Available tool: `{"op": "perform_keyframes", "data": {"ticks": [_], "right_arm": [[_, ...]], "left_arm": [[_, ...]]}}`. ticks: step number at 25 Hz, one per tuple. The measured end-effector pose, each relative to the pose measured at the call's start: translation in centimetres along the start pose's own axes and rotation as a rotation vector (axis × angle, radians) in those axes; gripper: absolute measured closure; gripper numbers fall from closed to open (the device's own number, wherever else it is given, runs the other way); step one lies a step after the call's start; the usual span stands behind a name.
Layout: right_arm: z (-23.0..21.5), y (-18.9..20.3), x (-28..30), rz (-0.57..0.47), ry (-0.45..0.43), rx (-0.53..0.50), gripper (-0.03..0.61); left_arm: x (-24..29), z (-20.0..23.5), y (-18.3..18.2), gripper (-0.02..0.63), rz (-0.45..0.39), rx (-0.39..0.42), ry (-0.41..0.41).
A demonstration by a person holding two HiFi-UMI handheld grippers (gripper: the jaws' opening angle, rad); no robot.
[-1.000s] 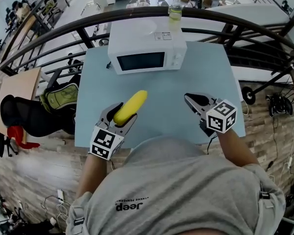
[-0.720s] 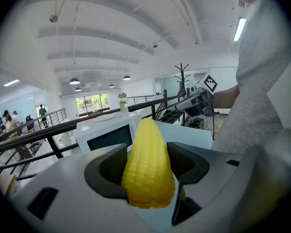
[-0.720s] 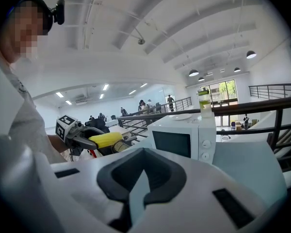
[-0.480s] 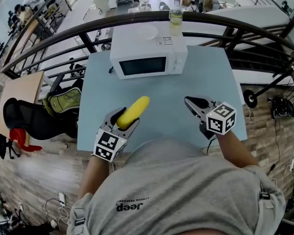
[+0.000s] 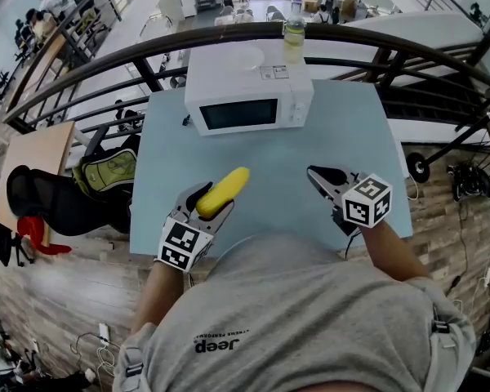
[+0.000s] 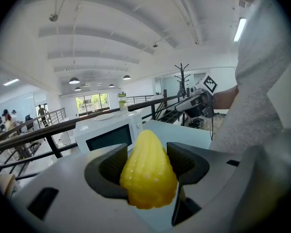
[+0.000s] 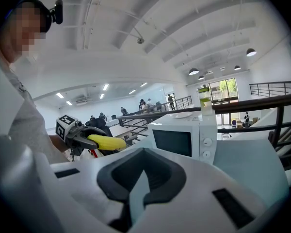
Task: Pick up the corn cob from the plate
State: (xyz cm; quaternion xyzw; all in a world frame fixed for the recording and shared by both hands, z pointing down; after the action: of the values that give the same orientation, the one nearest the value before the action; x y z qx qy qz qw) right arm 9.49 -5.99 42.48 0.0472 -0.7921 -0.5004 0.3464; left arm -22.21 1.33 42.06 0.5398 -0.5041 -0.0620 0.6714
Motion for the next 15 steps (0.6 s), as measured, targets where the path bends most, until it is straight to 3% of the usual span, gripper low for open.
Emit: {"op": "perform_keyframes", "data": {"ticks": [7,15], "right_arm": [[0.12,-0.23,0.06,0.017,0.007,-0.041,0.565],[0.19,-0.41,-0.07,0.024,0.008,-0.053,0.565]], "left_arm": [[0.41,0.08,0.52,0.351,0.046,0.004,-0.012],[0.53,0.25,0.34,0.353,0.032,-0.005,-0.018]]}}
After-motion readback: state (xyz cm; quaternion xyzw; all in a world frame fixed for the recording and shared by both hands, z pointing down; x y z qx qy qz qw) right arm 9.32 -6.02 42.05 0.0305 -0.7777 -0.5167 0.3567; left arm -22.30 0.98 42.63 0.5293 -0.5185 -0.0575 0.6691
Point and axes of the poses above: the fingertips, and each gripper's own axes: x forward along the fingers, z to its left, y out of its underside, the point moved 9 cm from there along -x, backward along the fingers, and after that the axes turned 10 degrees about z, right-handed, at the moved point
